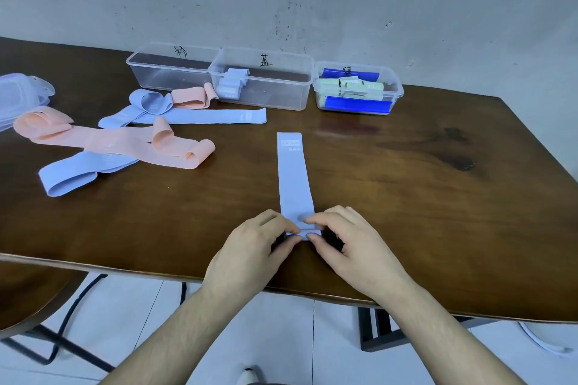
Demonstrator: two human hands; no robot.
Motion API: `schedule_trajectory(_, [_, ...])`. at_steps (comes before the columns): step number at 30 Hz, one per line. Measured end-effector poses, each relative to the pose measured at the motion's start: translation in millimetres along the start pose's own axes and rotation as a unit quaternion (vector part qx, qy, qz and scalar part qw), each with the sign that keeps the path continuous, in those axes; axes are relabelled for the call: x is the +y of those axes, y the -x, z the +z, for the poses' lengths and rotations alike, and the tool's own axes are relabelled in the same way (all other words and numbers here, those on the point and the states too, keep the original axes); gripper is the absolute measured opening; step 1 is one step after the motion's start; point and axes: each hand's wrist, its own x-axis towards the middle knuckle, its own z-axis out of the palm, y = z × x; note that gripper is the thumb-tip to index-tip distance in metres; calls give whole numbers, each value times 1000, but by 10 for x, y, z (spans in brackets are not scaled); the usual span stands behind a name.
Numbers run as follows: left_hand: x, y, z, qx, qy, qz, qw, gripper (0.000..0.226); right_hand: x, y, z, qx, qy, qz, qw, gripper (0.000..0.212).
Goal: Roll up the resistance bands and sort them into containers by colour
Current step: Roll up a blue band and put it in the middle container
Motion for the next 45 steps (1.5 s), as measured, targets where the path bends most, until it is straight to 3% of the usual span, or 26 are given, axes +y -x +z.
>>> schedule_trajectory(3, [13,-2,7,9,-9,8,1000,9,-5,1,-8,6,5,0,1000,15])
schedule_trajectory(13, [0,-3,25,23,-29,22,999,25,14,-8,25,4,21,6,1000,27])
schedule_trajectory(17, [-20,-8,39,23,-26,21,999,13,-6,-14,14,-2,26,7,1000,24])
schedule_trajectory(24, [-7,-11,51,22,-34,20,999,18,-12,-8,14,-6,56,-9,998,36])
schedule_trajectory(32, [-13,-78,28,12,-43,44,998,15,19,-112,-31,-18,44,-33,998,20])
schedule_trajectory(45, [60,15,-49,-12,-3,38,999,13,38,39,-73,-23,1,2,1000,24])
